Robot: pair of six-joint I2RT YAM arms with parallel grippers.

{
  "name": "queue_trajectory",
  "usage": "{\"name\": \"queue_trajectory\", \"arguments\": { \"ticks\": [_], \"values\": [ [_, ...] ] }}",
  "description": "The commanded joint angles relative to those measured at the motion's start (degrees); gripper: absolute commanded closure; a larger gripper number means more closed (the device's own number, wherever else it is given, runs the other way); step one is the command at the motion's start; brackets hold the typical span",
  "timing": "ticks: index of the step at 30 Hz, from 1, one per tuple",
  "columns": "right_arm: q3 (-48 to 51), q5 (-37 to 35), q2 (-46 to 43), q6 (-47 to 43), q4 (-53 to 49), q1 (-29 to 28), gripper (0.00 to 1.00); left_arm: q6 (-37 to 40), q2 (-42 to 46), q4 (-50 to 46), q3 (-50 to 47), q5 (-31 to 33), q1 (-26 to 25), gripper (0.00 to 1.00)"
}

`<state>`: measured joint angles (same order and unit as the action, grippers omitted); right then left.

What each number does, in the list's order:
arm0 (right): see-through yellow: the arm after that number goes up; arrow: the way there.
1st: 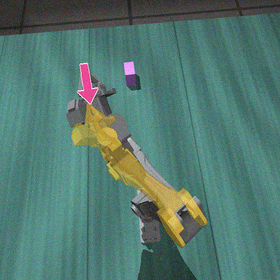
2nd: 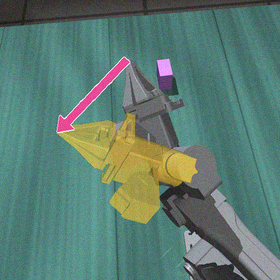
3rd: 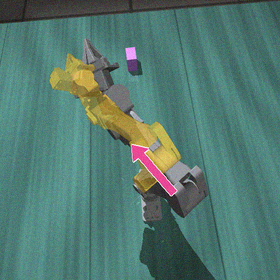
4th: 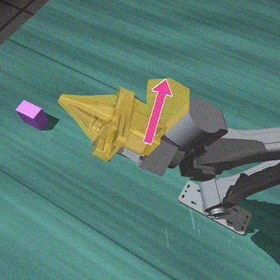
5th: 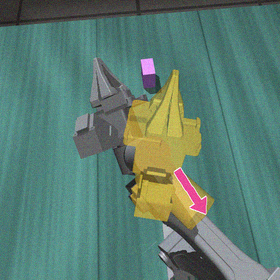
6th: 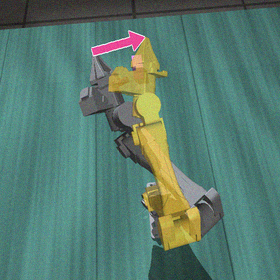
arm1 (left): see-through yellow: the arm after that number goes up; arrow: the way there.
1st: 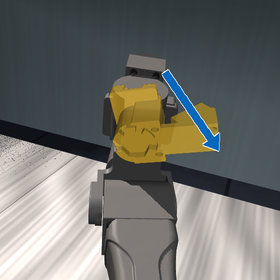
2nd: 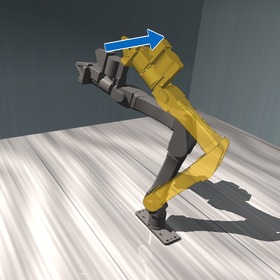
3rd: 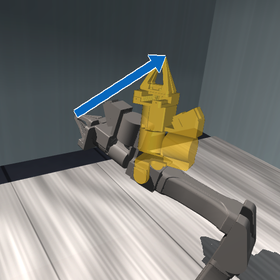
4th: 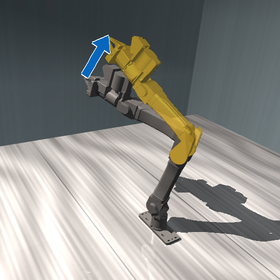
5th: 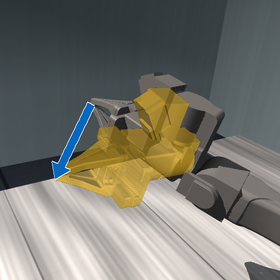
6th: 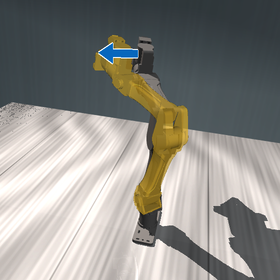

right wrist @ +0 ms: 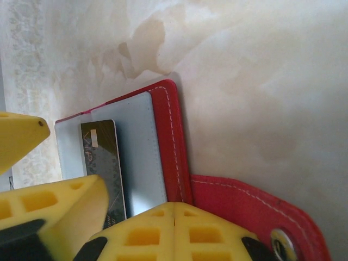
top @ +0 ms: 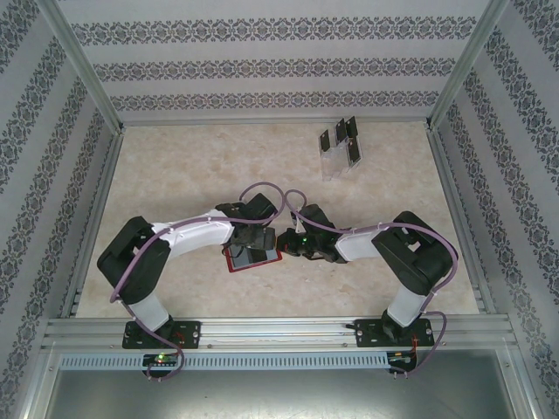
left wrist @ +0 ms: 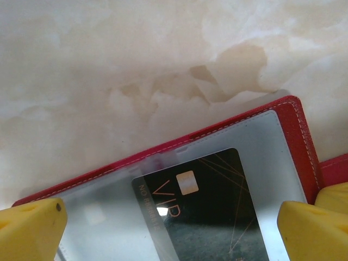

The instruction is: Put the credit cards into the card holder

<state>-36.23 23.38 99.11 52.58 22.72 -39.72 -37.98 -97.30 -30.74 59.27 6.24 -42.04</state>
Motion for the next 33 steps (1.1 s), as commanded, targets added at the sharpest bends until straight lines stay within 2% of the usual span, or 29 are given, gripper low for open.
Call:
{"name": "queue_trajectory", "arguments": {
  "ticks": [1,18,33],
  "values": [
    [0.8,-0.9,1.6,0.3,0.1,0.1,1.00,-0.6,-1.4,0.8,1.4,0.9,-0.9,0.00],
    [1.3,-2.3,2.5,0.6,-0.7,0.3,1.00,-2.3,-1.3,-3.3,-2.2,3.7,-0.9,0.00],
    [1.6,-2.9,3.1,0.7,-1.2,0.7,1.00,-3.9,4.2,-4.7,-7.4,6.2,-0.7,0.00]
  ]
}}
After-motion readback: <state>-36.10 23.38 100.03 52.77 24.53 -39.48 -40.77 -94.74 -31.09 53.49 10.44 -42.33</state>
